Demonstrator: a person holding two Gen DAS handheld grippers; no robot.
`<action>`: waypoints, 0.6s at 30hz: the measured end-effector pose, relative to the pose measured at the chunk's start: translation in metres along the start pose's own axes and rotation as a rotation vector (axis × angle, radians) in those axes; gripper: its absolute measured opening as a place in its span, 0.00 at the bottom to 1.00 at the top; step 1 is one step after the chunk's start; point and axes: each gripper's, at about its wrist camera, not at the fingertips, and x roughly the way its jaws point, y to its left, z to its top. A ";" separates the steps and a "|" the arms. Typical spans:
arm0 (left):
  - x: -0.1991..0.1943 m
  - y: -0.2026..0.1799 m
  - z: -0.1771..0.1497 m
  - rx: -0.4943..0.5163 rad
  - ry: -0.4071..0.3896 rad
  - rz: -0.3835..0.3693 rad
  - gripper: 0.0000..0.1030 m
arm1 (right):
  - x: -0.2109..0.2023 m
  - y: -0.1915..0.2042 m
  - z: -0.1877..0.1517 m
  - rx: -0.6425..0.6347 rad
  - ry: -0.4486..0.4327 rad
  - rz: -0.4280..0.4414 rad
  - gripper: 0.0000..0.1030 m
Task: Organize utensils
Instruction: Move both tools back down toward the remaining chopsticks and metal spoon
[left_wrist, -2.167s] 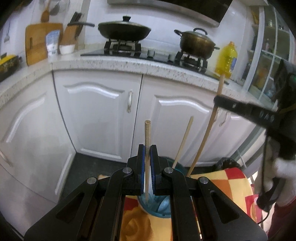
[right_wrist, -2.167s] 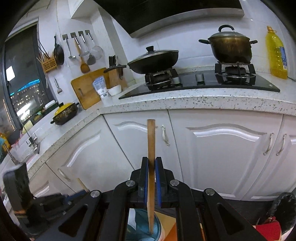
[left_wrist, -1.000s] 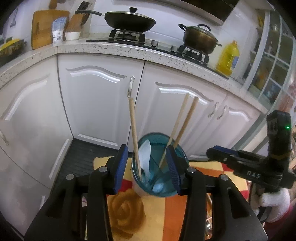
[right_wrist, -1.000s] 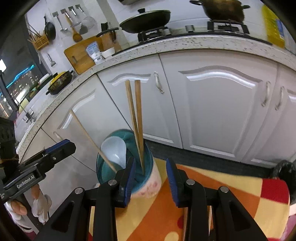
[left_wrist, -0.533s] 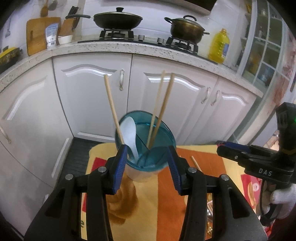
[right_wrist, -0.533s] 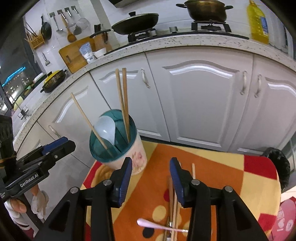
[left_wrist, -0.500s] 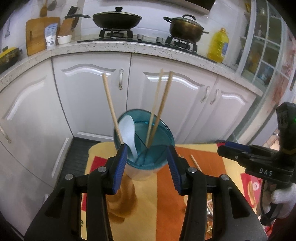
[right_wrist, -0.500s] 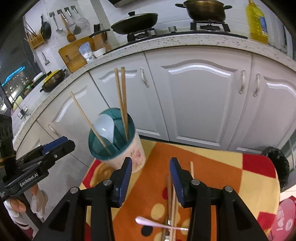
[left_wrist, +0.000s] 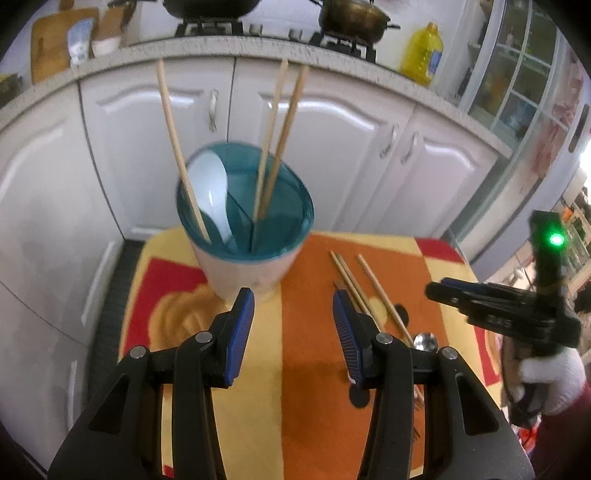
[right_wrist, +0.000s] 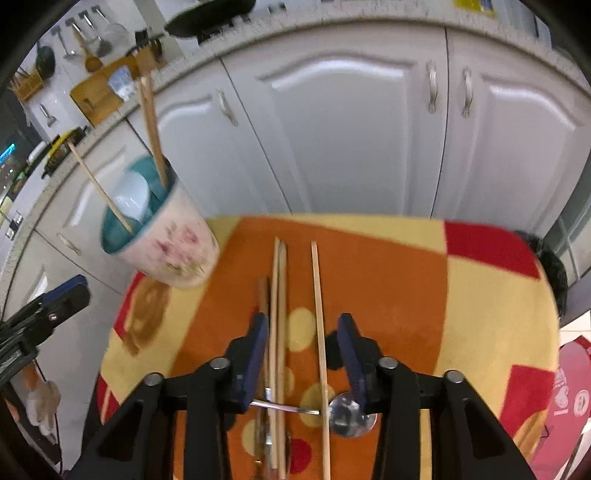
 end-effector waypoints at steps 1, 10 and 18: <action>0.002 -0.001 -0.002 0.001 0.007 0.000 0.42 | 0.009 -0.001 -0.001 -0.003 0.019 -0.005 0.31; 0.032 -0.011 -0.015 0.009 0.096 -0.024 0.42 | 0.045 0.014 0.008 -0.062 0.058 -0.010 0.30; 0.071 -0.027 -0.013 -0.019 0.174 -0.086 0.42 | 0.074 -0.002 0.024 -0.036 0.089 -0.070 0.30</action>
